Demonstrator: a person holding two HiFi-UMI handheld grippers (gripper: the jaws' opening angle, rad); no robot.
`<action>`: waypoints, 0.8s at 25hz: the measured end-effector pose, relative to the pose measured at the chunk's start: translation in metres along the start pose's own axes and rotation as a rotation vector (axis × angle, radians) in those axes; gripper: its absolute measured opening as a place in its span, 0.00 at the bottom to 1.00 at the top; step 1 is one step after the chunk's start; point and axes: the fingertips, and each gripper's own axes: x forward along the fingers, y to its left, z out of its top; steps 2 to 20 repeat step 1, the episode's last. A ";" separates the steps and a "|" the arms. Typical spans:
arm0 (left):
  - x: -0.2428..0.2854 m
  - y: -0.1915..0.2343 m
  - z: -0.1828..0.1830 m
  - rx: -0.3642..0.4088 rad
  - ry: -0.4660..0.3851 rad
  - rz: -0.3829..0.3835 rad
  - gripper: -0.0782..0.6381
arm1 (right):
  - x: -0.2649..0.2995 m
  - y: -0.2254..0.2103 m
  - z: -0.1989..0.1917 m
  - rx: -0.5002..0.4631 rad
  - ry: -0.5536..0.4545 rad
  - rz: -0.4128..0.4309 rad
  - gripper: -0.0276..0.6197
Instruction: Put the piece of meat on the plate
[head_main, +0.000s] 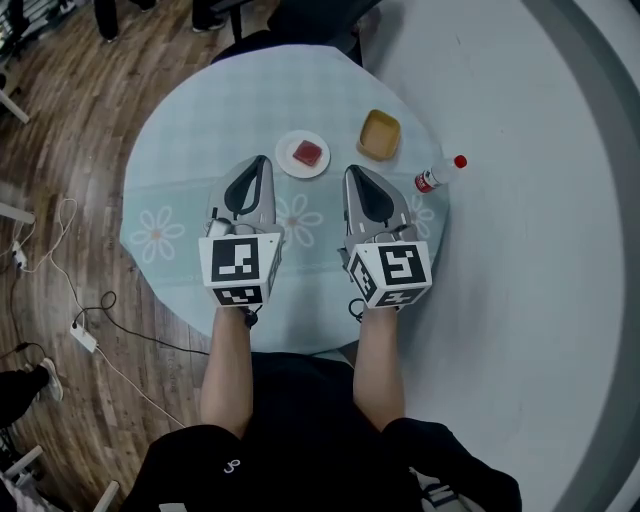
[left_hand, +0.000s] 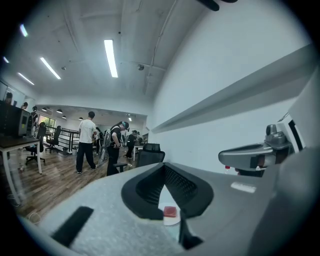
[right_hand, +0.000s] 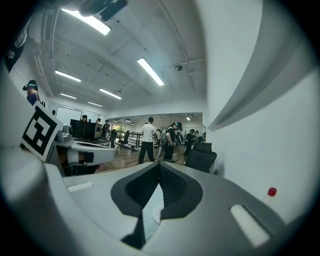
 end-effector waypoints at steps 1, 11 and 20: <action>0.000 -0.001 -0.002 -0.002 0.003 0.000 0.10 | 0.000 -0.001 0.000 0.000 -0.002 0.001 0.06; 0.000 -0.001 -0.002 -0.002 0.003 0.000 0.10 | 0.000 -0.001 0.000 0.000 -0.002 0.001 0.06; 0.000 -0.001 -0.002 -0.002 0.003 0.000 0.10 | 0.000 -0.001 0.000 0.000 -0.002 0.001 0.06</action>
